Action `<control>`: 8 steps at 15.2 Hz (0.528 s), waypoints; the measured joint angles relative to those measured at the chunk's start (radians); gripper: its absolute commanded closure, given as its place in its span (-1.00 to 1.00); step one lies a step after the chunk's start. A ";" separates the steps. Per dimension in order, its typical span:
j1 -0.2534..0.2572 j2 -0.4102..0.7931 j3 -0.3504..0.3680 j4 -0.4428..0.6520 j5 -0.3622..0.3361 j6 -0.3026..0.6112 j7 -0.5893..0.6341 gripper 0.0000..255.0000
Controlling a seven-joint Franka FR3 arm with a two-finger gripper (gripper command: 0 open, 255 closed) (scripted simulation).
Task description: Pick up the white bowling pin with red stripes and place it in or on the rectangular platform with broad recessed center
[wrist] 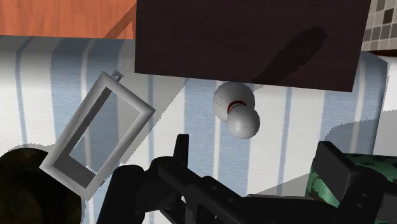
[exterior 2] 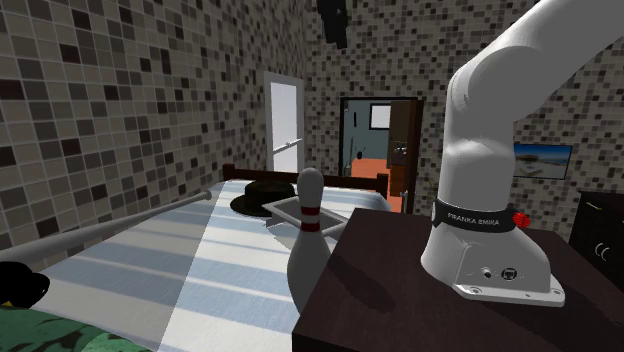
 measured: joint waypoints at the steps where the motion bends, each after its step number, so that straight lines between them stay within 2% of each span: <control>1: 0.000 0.000 0.000 0.000 0.000 0.000 0.000 -1.00; 8: -0.008 -0.002 0.022 -0.204 0.035 0.212 0.091 -1.00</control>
